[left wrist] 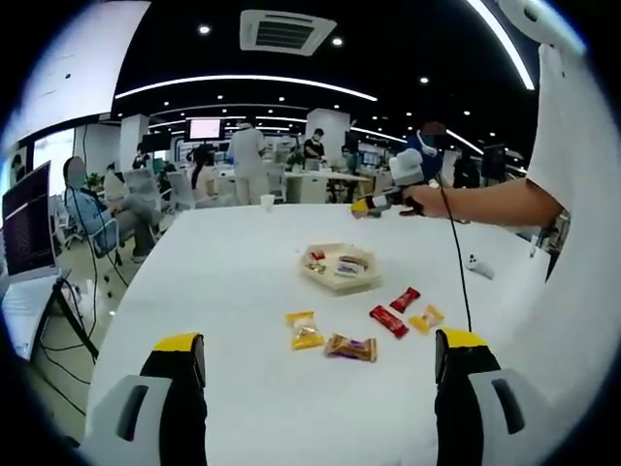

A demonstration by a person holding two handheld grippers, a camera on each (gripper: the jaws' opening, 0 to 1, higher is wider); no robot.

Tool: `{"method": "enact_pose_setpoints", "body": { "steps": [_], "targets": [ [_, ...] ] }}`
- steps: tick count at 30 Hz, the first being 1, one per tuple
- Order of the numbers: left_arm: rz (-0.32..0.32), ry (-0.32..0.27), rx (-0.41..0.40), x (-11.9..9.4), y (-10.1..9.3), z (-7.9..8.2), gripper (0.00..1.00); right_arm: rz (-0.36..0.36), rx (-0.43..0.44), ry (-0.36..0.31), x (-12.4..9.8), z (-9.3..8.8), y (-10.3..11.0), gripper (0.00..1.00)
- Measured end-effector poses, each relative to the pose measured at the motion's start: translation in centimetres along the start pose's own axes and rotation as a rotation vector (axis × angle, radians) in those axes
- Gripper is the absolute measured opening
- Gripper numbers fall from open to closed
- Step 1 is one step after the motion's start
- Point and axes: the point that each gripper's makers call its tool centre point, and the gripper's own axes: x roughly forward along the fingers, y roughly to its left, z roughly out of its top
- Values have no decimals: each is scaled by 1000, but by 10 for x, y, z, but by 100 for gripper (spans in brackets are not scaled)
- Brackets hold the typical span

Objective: Place the target food into the container with the food tongs after gripping and lifting it, then release it inside without dropping or visibly crushing the food.

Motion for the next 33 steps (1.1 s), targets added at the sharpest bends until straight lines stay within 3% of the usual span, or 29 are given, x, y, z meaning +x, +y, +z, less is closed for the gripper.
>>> {"method": "enact_pose_setpoints", "body": {
  "steps": [10, 12, 17, 23, 29, 31, 33],
  "targets": [
    [19, 1, -2, -5, 3, -2, 99, -19, -5, -42, 2, 16, -10, 29],
    [27, 2, 2, -7, 4, -1, 99, -51, -22, -59, 1, 23, -16, 29],
    [28, -9, -8, -7, 5, 3, 99, -72, 59, -84, 2, 23, -26, 29],
    [22, -7, 0, -5, 2, 4, 99, -95, 17, -75, -7, 23, -29, 29],
    [15, -18, 7, -11, -10, 4, 99, -62, 29, -84, -27, 20, -14, 29],
    [11, -13, 12, -17, -19, -1, 99, -37, 23, -71, -41, 11, 3, 29],
    [13, -7, 17, -20, -22, -5, 99, 0, 77, -87, -55, 4, 20, 29]
  ]
}}
